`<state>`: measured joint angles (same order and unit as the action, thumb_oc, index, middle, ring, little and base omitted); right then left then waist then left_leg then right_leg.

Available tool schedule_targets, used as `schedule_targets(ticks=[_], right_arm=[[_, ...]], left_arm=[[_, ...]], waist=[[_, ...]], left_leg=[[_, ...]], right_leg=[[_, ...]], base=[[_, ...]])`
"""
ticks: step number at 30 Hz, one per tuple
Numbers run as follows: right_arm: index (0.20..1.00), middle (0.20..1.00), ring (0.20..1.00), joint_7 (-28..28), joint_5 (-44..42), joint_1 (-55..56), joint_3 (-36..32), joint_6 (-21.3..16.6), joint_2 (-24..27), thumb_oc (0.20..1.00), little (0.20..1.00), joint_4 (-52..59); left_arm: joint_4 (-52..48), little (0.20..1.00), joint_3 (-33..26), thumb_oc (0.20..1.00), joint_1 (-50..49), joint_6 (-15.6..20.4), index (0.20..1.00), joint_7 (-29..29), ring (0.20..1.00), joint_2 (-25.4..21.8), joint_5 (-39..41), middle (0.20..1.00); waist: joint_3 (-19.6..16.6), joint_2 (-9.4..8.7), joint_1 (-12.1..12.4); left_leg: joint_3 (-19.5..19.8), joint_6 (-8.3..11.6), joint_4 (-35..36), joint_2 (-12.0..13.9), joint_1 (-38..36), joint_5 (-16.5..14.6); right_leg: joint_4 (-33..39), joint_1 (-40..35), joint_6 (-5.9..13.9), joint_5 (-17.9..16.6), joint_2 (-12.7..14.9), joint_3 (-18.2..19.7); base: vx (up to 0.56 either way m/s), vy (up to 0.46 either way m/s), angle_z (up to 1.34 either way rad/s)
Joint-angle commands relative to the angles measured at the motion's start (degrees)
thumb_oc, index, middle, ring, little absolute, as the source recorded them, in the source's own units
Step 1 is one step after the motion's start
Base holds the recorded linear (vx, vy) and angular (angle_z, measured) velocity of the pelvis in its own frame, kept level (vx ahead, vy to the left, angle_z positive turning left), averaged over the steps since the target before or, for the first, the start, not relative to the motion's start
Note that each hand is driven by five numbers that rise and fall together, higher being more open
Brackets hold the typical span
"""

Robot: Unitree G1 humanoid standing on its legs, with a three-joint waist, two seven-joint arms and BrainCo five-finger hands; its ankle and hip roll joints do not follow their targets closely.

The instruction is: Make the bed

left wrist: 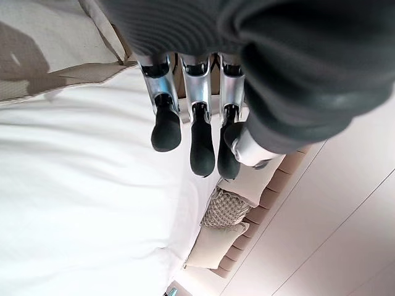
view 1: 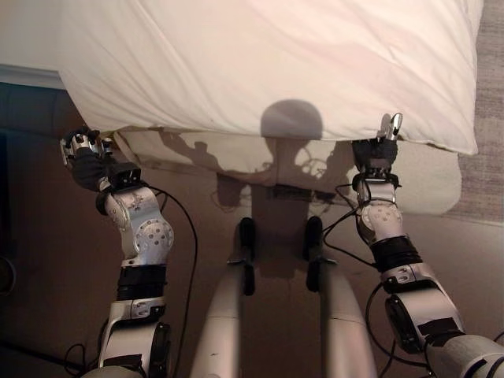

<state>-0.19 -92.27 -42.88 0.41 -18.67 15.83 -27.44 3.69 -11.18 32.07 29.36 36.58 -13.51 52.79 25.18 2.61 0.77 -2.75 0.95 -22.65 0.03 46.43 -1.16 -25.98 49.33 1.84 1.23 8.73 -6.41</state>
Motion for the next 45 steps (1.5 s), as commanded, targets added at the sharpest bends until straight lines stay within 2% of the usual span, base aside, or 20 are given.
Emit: schedule_targets(ticks=[1,4,5,6,7,17,22,27,34,37,40,45], right_arm=[[0.200,0.200,0.200,1.27,2.69,1.69,-3.23,-2.03,2.56,0.200,0.200,1.12],[0.200,0.200,0.200,1.46,3.19,1.86,-3.04,-1.88,2.51,0.200,0.200,1.83],[0.200,0.200,0.200,1.81,3.39,1.88,-2.97,-1.84,2.45,0.200,0.200,2.55],[0.200,0.200,0.200,1.77,3.43,1.95,-2.97,-1.86,2.45,0.200,0.200,2.63],[0.200,0.200,0.200,1.86,3.58,2.13,-2.92,-1.83,2.28,0.200,0.200,3.19],[0.200,0.200,0.200,4.02,4.83,5.88,-1.64,-2.94,0.30,0.200,0.200,12.66],[0.200,0.200,0.200,5.21,5.29,8.23,-0.14,-3.43,-1.22,0.200,0.200,18.71],[0.200,0.200,0.200,6.40,6.46,9.73,3.37,-4.78,-2.13,0.200,0.200,26.81],[0.200,0.200,0.200,8.13,5.58,11.43,9.60,-4.64,-3.93,0.200,0.200,32.98],[0.200,0.200,0.200,8.52,4.97,12.16,10.95,-4.42,-4.41,0.200,0.200,34.24],[0.200,0.200,0.200,9.65,4.04,12.90,13.15,-4.59,-5.21,0.200,0.200,35.36],[0.200,0.200,0.200,10.72,3.62,13.54,13.90,-4.63,-5.59,0.200,0.200,36.10]], left_arm=[[-1.15,0.200,-0.65,0.200,-2.04,3.20,0.200,-1.57,0.200,-1.21,-1.12,0.200],[-1.27,0.200,-0.20,0.200,-2.34,3.16,0.200,-1.92,0.200,-0.57,-0.44,0.200],[-1.24,0.379,0.08,0.379,-2.56,3.22,0.379,-2.09,0.379,-0.13,-0.06,0.379],[-1.25,0.454,0.08,0.454,-2.60,3.22,0.454,-2.12,0.454,-0.11,-0.03,0.454],[-1.37,1.000,0.18,1.000,-2.82,3.26,1.000,-2.24,1.000,0.29,0.36,1.000],[-2.34,1.000,3.18,1.000,-8.50,1.71,1.000,-9.58,1.000,3.65,8.19,1.000],[-0.31,1.000,5.87,1.000,-12.27,-0.76,1.000,-13.85,1.000,4.80,13.18,1.000],[2.73,1.000,12.23,1.000,-16.72,-4.55,1.000,-18.78,1.000,6.51,18.42,1.000],[7.82,1.000,19.98,1.000,-15.08,-9.27,1.000,-25.50,1.000,8.08,24.23,1.000],[9.12,1.000,20.76,1.000,-13.83,-10.37,1.000,-28.00,1.000,8.78,25.90,1.000],[11.77,1.000,21.56,1.000,-10.21,-11.78,1.000,-33.10,1.000,10.20,29.35,1.000],[14.84,1.000,20.72,1.000,-6.41,-12.08,1.000,-36.42,1.000,10.95,31.33,1.000]], waist=[[-5.89,1.18,-0.57],[-5.76,1.28,-0.55],[-5.70,1.32,-0.62],[-5.70,1.34,-0.62],[-5.74,1.32,-0.66],[-5.49,1.21,-1.07],[-5.25,0.96,-1.26],[-4.29,0.56,-1.94],[-3.96,-0.58,-3.47],[-4.14,-0.99,-3.94],[-4.89,-1.97,-4.77],[-5.71,-2.91,-5.49]], left_leg=[[0.01,-1.19,0.65,-1.22,0.63,-1.62],[0.00,-1.21,0.56,-1.30,0.44,-1.69],[-0.01,-1.24,0.62,-1.33,0.32,-1.73],[0.00,-1.25,0.63,-1.33,0.30,-1.73],[-0.01,-1.27,0.59,-1.35,0.27,-1.79],[-0.22,-1.16,0.75,-1.20,-0.43,-1.87],[-0.35,-1.25,0.83,-1.20,-1.11,-2.19],[-0.91,-1.23,1.51,-0.96,-2.06,-1.83],[-1.41,-0.78,1.52,-0.30,-2.51,-1.46],[-1.59,-0.74,1.21,-0.21,-2.37,-1.56],[-1.87,-0.60,1.27,0.10,-2.39,-1.73],[-2.12,-0.51,1.47,0.33,-2.23,-1.68]], right_leg=[[3.47,-1.30,5.20,-0.53,-0.62,1.81],[3.39,-1.43,5.21,-0.39,-0.56,1.74],[3.39,-1.47,5.22,-0.44,-0.54,1.69],[3.38,-1.49,5.23,-0.43,-0.53,1.68],[3.39,-1.51,5.25,-0.42,-0.50,1.68],[3.73,-2.20,5.11,-0.37,-0.79,1.81],[3.57,-2.68,5.08,0.00,-1.04,2.03],[4.06,-3.32,4.97,-0.37,-1.34,2.62],[4.50,-3.77,4.64,-0.82,-1.87,2.74],[4.39,-3.61,4.58,-0.95,-2.04,2.94],[4.31,-3.31,4.56,-1.05,-2.35,3.29],[4.24,-2.83,4.50,-1.40,-2.69,3.75]], base=[[0.00,0.000,0.00],[0.00,0.000,0.00],[0.00,0.000,0.00],[0.00,0.000,0.00],[0.00,0.000,0.00],[0.00,0.000,0.00],[0.00,0.000,0.00],[-0.01,0.003,-0.03],[-0.02,-0.019,-0.05],[-0.01,-0.004,-0.03],[0.00,-0.001,-0.01],[0.00,-0.006,-0.03]])
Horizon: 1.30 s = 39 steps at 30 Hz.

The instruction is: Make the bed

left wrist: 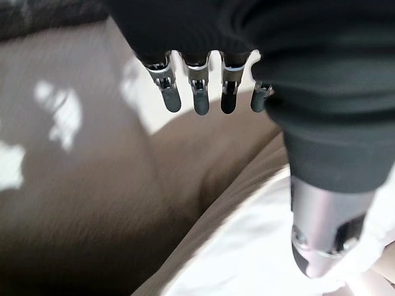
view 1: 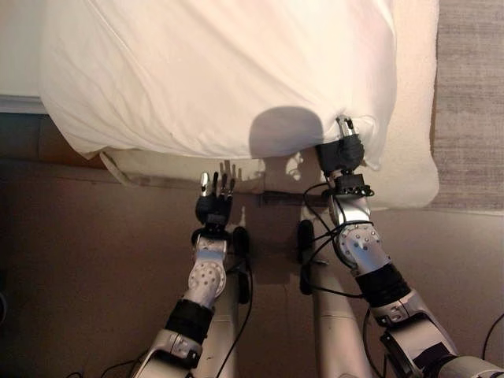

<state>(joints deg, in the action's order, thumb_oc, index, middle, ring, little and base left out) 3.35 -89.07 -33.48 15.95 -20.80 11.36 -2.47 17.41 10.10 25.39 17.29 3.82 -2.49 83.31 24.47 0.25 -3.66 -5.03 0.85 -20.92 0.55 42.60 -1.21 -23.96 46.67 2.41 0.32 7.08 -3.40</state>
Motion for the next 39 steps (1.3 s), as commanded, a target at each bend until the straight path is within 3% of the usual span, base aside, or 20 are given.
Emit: schedule_targets(ticks=[1,23,28,33,39], right_arm=[[0.200,0.200,0.200,7.36,-0.03,4.62,-1.23,-2.57,-1.30,0.200,0.200,10.95],[0.200,0.200,0.200,10.15,-0.90,6.91,-2.41,-1.35,-1.70,0.200,0.200,9.35],[0.200,0.200,0.200,10.09,-0.60,7.19,-2.87,-0.94,-0.98,0.200,0.200,9.31],[0.200,0.200,0.200,8.98,-0.49,6.76,-2.79,-0.75,0.24,0.200,0.200,8.58],[0.200,0.200,0.200,7.18,-0.52,6.38,-2.50,-0.96,1.31,0.200,0.200,7.92]], left_arm=[[1.99,1.000,-1.47,1.000,2.24,0.38,1.000,-5.02,1.000,-0.14,1.47,1.000],[1.76,1.000,-9.84,1.000,8.16,1.20,1.000,-17.23,1.000,-3.30,4.46,1.000],[1.98,1.000,-11.46,1.000,8.74,3.49,1.000,-15.28,1.000,-4.82,4.15,1.000],[5.65,1.000,-14.00,1.000,12.81,6.42,1.000,-10.26,1.000,-11.10,0.79,1.000],[8.24,1.000,-15.77,1.000,15.92,8.96,1.000,-5.53,1.000,-14.94,-0.94,1.000]], waist=[[-5.41,-0.97,-1.32],[-8.52,-2.16,-1.85],[-8.78,-2.06,-1.75],[-9.21,-1.68,-1.92],[-9.43,-1.26,-2.09]], left_leg=[[0.07,-0.15,-0.26,-0.09,1.78,-1.50],[0.27,0.16,-1.38,0.25,3.55,-1.93],[0.46,0.19,-1.61,0.30,3.79,-2.06],[0.03,0.34,-1.50,0.52,3.31,-2.06],[-0.22,0.39,-1.83,0.80,3.34,-2.12]], right_leg=[[2.47,-0.17,3.92,-0.54,-1.10,0.75],[1.91,1.43,3.95,-0.53,-1.74,0.83],[1.83,1.54,3.87,-0.45,-1.75,0.74],[1.87,1.33,4.01,-0.56,-1.93,1.03],[1.64,1.34,4.08,-0.49,-1.78,1.08]], base=[[-0.01,-0.017,-0.09],[0.00,-0.002,-0.02],[0.00,0.000,0.00],[0.00,0.000,0.00],[0.00,0.000,0.00]])
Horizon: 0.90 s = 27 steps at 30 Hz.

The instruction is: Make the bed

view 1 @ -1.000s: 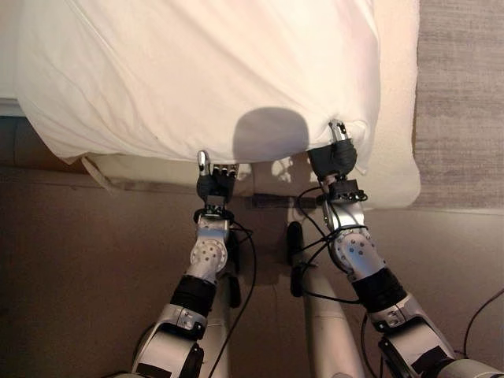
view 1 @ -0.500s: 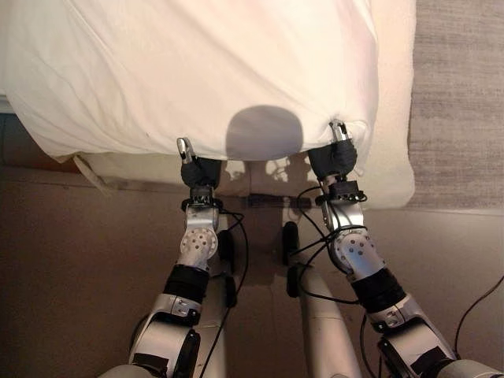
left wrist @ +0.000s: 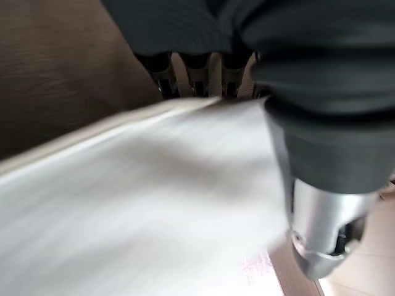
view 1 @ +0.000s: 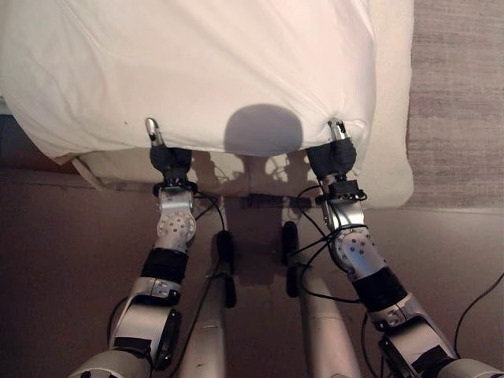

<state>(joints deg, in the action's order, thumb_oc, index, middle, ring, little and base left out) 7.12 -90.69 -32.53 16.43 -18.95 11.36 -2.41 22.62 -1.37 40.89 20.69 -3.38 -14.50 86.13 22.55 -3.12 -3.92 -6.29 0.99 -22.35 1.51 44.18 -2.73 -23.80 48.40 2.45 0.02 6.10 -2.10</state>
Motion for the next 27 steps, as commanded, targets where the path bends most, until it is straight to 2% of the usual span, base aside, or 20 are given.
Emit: schedule_targets(ticks=[1,7,15,17,18,19,21,22,27], right_arm=[[0.200,0.200,0.200,3.23,0.93,5.53,-3.00,-2.80,1.42,0.200,0.200,7.73],[0.200,0.200,0.200,1.90,1.26,6.83,-2.66,-2.90,2.02,0.200,0.200,8.06],[0.200,0.200,0.200,-0.49,2.15,7.69,-1.62,-3.38,2.51,0.200,0.200,8.13],[0.200,0.200,0.200,-1.27,2.11,8.15,-1.30,-3.89,2.49,0.200,0.200,8.26],[0.200,0.200,0.200,-1.76,2.21,8.23,-0.98,-4.06,2.58,0.200,0.200,8.35],[0.200,0.200,0.200,-2.00,2.44,8.37,-0.98,-4.14,2.51,0.200,0.200,8.64],[0.200,0.200,0.200,-3.17,3.14,8.85,-1.17,-4.38,2.54,0.200,0.200,8.84],[0.200,0.200,0.200,-4.44,3.39,9.03,-1.04,-4.80,1.86,0.200,0.200,9.08],[0.200,0.200,0.200,-6.13,4.28,10.83,-0.78,-4.18,1.92,0.200,0.200,8.61]], left_arm=[[3.48,1.000,-4.54,1.000,0.93,6.01,1.000,2.49,1.000,-3.66,-4.04,1.000],[4.69,1.000,-6.68,1.000,1.69,8.37,1.000,6.55,1.000,-6.58,-5.28,1.000],[11.26,1.000,-9.47,1.000,4.80,10.44,1.000,13.28,1.000,-11.87,-5.45,1.000],[12.51,0.777,-10.14,0.777,5.60,11.23,0.777,15.64,0.777,-12.43,-6.38,0.777],[12.99,0.332,-10.29,0.332,5.83,11.53,0.332,16.77,0.332,-12.41,-6.74,0.332],[13.17,0.200,-10.66,0.200,6.07,12.17,0.200,18.08,0.200,-12.34,-7.61,0.200],[15.09,0.200,-11.42,0.200,6.18,12.02,0.200,20.65,0.200,-12.96,-9.43,0.200],[15.12,0.200,-12.21,0.200,5.75,13.20,0.200,23.03,0.200,-13.01,-10.06,0.200],[12.76,0.200,-14.28,0.200,1.21,12.95,0.200,25.13,0.200,-11.87,-13.00,0.200]], waist=[[-7.56,2.19,-1.88],[-7.51,3.04,-1.76],[-7.61,3.74,-1.63],[-7.40,3.97,-1.59],[-7.19,4.09,-1.52],[-6.93,4.18,-1.49],[-6.82,4.56,-1.25],[-6.65,4.89,-1.04],[-6.52,5.43,-0.42]], left_leg=[[1.01,0.31,-0.48,-0.11,1.79,-0.58],[1.02,0.49,0.05,-0.18,1.27,-0.35],[1.20,0.74,0.11,-0.14,1.20,-0.17],[1.10,0.95,0.42,-0.16,0.76,0.04],[1.10,1.04,0.55,-0.23,0.43,0.17],[1.09,1.11,0.83,-0.29,-0.01,0.28],[1.05,1.36,1.22,-0.15,-0.44,0.69],[1.32,1.44,1.27,-0.12,-1.08,1.00],[1.76,1.59,4.13,0.03,-4.59,2.43]], right_leg=[[1.51,-0.46,4.03,-0.17,-0.79,-0.24],[1.72,-0.98,4.16,-0.14,-0.63,-0.27],[1.66,-1.34,4.17,0.04,-0.35,-0.50],[1.76,-1.75,4.22,0.10,-0.30,-0.46],[1.75,-1.98,4.23,0.16,-0.35,-0.47],[1.80,-2.39,4.25,0.17,-0.31,-0.49],[1.87,-2.79,4.18,0.34,-0.29,-0.56],[1.81,-3.58,3.98,0.73,-0.67,-0.56],[2.18,-6.04,3.42,1.84,-1.48,-0.57]], base=[[0.00,0.000,0.00],[0.00,0.000,0.00],[0.00,0.000,0.00],[0.00,0.000,0.00],[0.00,-0.034,-0.02],[-0.01,-0.039,-0.02],[0.01,-0.064,-0.04],[0.01,-0.068,-0.06],[0.02,-0.092,-0.08]])
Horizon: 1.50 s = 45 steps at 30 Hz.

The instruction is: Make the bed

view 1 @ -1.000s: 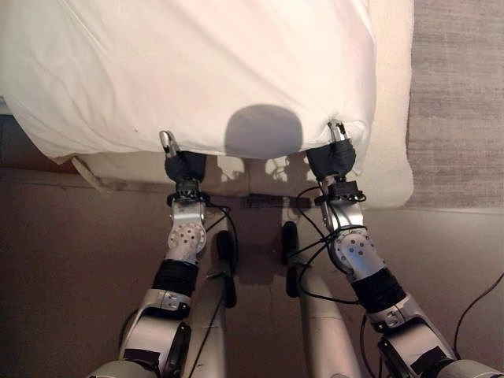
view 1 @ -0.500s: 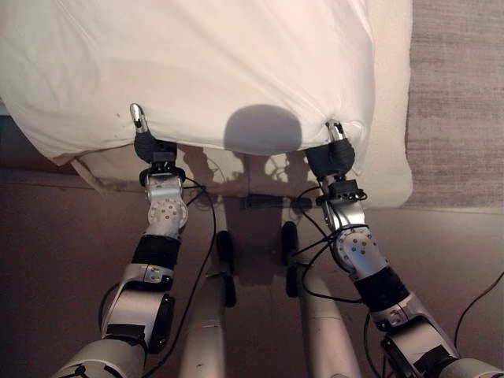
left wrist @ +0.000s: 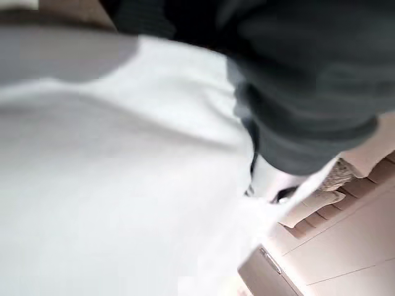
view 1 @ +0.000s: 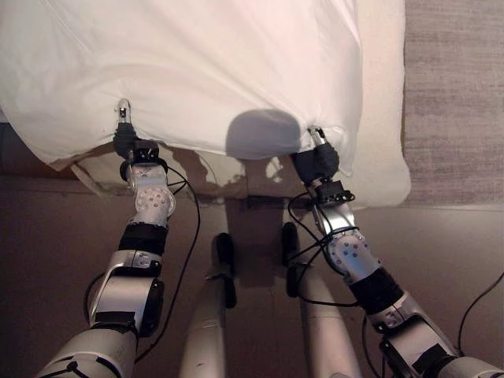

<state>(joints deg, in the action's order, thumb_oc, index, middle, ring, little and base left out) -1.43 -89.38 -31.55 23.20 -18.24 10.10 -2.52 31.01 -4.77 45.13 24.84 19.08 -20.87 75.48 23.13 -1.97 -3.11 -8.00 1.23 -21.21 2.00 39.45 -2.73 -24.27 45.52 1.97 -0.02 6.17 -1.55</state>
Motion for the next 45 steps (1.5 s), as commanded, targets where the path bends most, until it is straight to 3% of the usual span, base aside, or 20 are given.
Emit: schedule_targets(ticks=[1,4,6,8,10,13,15,17,19,21,22,27,29,32,38,39,40,42,43,45], right_arm=[[0.200,0.200,0.200,1.77,3.28,10.18,-7.73,-4.77,3.24,0.200,0.200,8.22],[0.200,0.200,0.200,1.14,3.63,11.29,-8.12,-3.60,3.75,0.200,0.200,7.52],[0.200,0.200,0.200,1.16,3.94,11.19,-8.58,-3.08,4.49,0.200,0.200,6.41],[0.200,0.200,0.200,1.52,3.15,11.73,-8.46,-2.68,4.92,0.200,0.200,5.73],[0.200,0.200,0.200,1.53,3.07,12.18,-8.76,-3.19,5.46,0.200,0.200,5.35],[0.200,0.200,0.200,2.11,3.18,12.19,-10.70,-3.41,5.84,0.200,0.200,3.58],[0.200,0.200,0.200,2.14,5.33,12.39,-12.61,-3.73,6.75,0.200,0.200,2.71],[0.200,0.200,0.200,1.75,6.21,12.77,-14.72,-4.82,6.52,0.200,0.200,2.01],[0.200,0.200,0.200,0.76,7.35,14.05,-17.91,-5.81,5.81,0.200,0.200,1.56],[0.200,0.200,0.200,0.87,8.46,13.83,-19.94,-6.70,3.74,0.200,0.200,1.39],[0.200,0.200,0.200,0.75,9.67,14.20,-20.26,-6.29,3.50,0.200,0.200,1.97],[0.200,0.200,0.200,1.46,10.30,14.98,-20.90,-6.88,4.00,0.200,0.200,0.88],[0.200,0.200,0.200,1.74,9.66,16.20,-20.27,-7.32,3.29,0.200,0.200,0.63],[0.200,0.200,0.200,1.64,9.68,17.58,-19.95,-7.59,3.33,0.200,0.200,0.14],[0.200,0.200,0.200,0.82,9.49,18.70,-20.00,-6.95,4.47,0.200,0.200,-1.38],[0.200,0.200,0.200,0.26,9.77,18.80,-20.03,-6.83,4.72,0.200,0.200,-1.88],[0.200,0.200,0.200,0.27,9.41,18.44,-20.82,-6.62,5.11,0.200,0.200,-2.85],[0.200,0.200,0.200,0.22,9.31,18.05,-20.60,-6.47,5.40,0.200,0.200,-3.26],[0.200,0.200,0.200,0.12,9.18,17.77,-20.53,-6.48,5.34,0.200,0.200,-3.58],[0.200,0.200,0.200,-0.25,9.32,17.91,-20.53,-6.56,5.70,0.200,0.200,-3.75]], left_arm=[[3.70,0.200,-11.10,0.200,-3.86,9.13,0.200,2.87,0.200,-5.07,-2.60,0.200],[0.45,0.200,-12.18,0.200,-6.75,10.06,0.200,3.43,0.200,-3.28,-4.10,0.200],[-1.27,0.200,-12.44,0.200,-7.81,11.13,0.200,4.51,0.200,-2.80,-5.74,0.200],[-4.25,0.200,-13.23,0.200,-10.53,11.54,0.200,4.98,0.200,-1.45,-7.15,0.200],[-7.97,0.200,-12.91,0.200,-12.98,11.48,0.200,4.57,0.200,-0.87,-9.13,0.200],[-11.36,0.200,-12.99,0.200,-16.33,10.93,0.200,1.30,0.200,-0.09,-8.92,0.200],[-12.28,0.200,-12.20,0.200,-17.21,10.16,0.200,-1.71,0.200,0.71,-7.40,0.200],[-15.20,0.200,-9.71,0.200,-17.99,10.19,0.200,-5.64,0.200,2.20,-4.94,0.200],[-17.60,0.200,-8.17,0.200,-19.85,9.72,0.200,-7.09,0.200,3.60,-5.77,0.200],[-19.79,0.200,-8.28,0.200,-24.30,8.55,0.200,-7.38,0.200,3.73,-8.32,0.200],[-21.61,0.200,-8.02,0.200,-25.54,7.94,0.200,-7.62,0.200,3.71,-9.64,0.200],[-24.50,0.200,-7.80,0.200,-25.69,6.97,0.200,-8.17,0.200,4.75,-11.01,0.200],[-25.06,0.200,-6.91,0.200,-26.07,6.16,0.200,-7.27,0.200,5.27,-12.02,0.200],[-24.92,0.200,-5.23,0.200,-25.82,5.36,0.200,-6.42,0.200,5.85,-13.73,0.200],[-25.81,0.200,-3.73,0.200,-26.59,5.79,0.200,-5.69,0.200,9.56,-12.45,0.200],[-25.56,0.200,-3.27,0.200,-26.60,5.85,0.200,-5.74,0.200,10.38,-11.71,0.200],[-25.51,0.200,-2.69,0.200,-26.58,5.72,0.200,-6.12,0.200,11.15,-11.64,0.200],[-26.18,0.200,-2.53,0.200,-26.63,6.04,0.200,-6.01,0.200,11.73,-11.16,0.200],[-26.43,0.200,-2.51,0.200,-26.62,5.99,0.200,-5.67,0.200,12.01,-11.37,0.200],[-27.20,0.200,-2.87,0.200,-26.86,5.64,0.200,-5.19,0.200,12.03,-12.27,0.200]], waist=[[-7.06,4.22,-1.06],[-5.47,3.42,-0.60],[-4.05,2.21,1.00],[-3.91,0.80,0.80],[-3.98,-0.02,1.21],[-3.13,0.17,2.78],[-2.38,0.24,2.67],[-1.67,-0.11,2.07],[-1.56,0.05,1.87],[-1.86,0.34,3.06],[-2.25,0.32,3.52],[-1.59,0.04,1.74],[-1.67,-0.68,1.45],[-2.25,-0.12,0.80],[-3.21,2.44,0.42],[-3.15,2.50,0.32],[-1.89,2.74,0.58],[-1.63,2.78,0.82],[-1.82,2.46,0.83],[-2.48,1.22,0.16]], left_leg=[[3.92,1.61,2.87,-0.54,-0.75,2.19],[4.96,3.07,-1.36,-0.98,-1.45,3.65],[9.36,5.60,-5.70,-2.51,-1.05,6.63],[11.71,4.83,-1.82,0.16,-3.34,6.36],[14.40,5.24,9.01,6.98,-7.61,9.88],[19.47,6.85,19.71,10.94,-11.57,14.56],[18.01,6.34,14.48,8.86,-10.73,11.70],[15.13,4.87,6.42,5.24,-8.02,4.74],[12.73,3.48,-1.18,-0.17,-3.97,-0.12],[8.74,1.74,-2.21,-1.69,-3.58,-2.72],[7.49,1.10,-2.10,-1.65,-3.90,-3.29],[5.06,-0.56,6.41,-6.04,-7.48,-0.26],[4.67,-0.86,8.96,-8.11,-9.37,0.89],[5.86,-1.47,11.11,-10.44,-10.98,2.04],[5.61,-1.33,8.20,-11.13,-9.13,1.52],[5.03,-0.54,5.51,-11.30,-8.60,1.64],[4.95,2.71,-1.43,-11.28,-6.22,3.56],[6.71,3.10,-2.69,-11.89,-5.95,2.88],[7.18,2.53,-2.69,-11.44,-6.25,2.06],[7.23,1.27,-1.69,-5.10,-6.72,0.26]], right_leg=[[2.63,-4.38,3.85,2.64,-1.79,-1.09],[2.67,-8.15,2.85,3.85,-1.87,-1.25],[1.82,-9.41,1.87,4.36,-1.98,-0.71],[1.18,-10.04,1.77,4.96,-1.21,-0.31],[0.60,-10.12,2.69,5.54,-1.20,1.06],[-2.44,-8.25,4.32,6.36,-0.52,4.48],[-1.76,-8.47,6.18,4.86,2.13,6.35],[2.44,-9.98,8.62,-0.27,7.08,6.76],[13.29,-13.57,9.50,-10.67,13.15,7.46],[22.80,-14.46,10.56,-21.66,18.15,0.61],[24.15,-16.11,9.43,-17.58,17.15,-3.76],[15.77,-12.21,4.99,-4.40,0.22,-0.55],[10.49,-12.19,3.85,-1.62,-6.87,-0.37],[9.36,-13.19,1.78,0.04,-11.80,4.18],[12.98,-14.51,1.93,-1.68,-10.70,5.66],[13.32,-15.51,1.61,-1.56,-10.17,5.54],[12.68,-16.83,0.91,-1.28,-9.95,4.84],[11.78,-16.58,0.65,-1.24,-10.08,4.70],[11.16,-16.29,0.64,-1.20,-9.89,4.59],[9.77,-15.77,0.62,0.35,-8.59,5.02]], base=[[0.03,-0.134,-0.05],[0.01,-0.141,0.07],[-0.01,-0.040,0.12],[0.00,0.012,0.03],[0.05,0.175,0.15],[0.02,0.400,0.26],[-0.03,0.562,-0.11],[0.01,0.676,-0.54],[0.09,0.777,-0.08],[0.09,0.804,-0.05],[0.04,0.691,-0.67],[-0.03,0.439,-0.77],[0.00,0.180,-0.22],[0.03,0.072,0.20],[-0.01,-0.033,0.29],[-0.06,-0.156,0.16],[-0.05,-0.124,0.09],[-0.05,-0.071,0.24],[-0.05,-0.080,0.30],[-0.03,-0.063,0.29]])
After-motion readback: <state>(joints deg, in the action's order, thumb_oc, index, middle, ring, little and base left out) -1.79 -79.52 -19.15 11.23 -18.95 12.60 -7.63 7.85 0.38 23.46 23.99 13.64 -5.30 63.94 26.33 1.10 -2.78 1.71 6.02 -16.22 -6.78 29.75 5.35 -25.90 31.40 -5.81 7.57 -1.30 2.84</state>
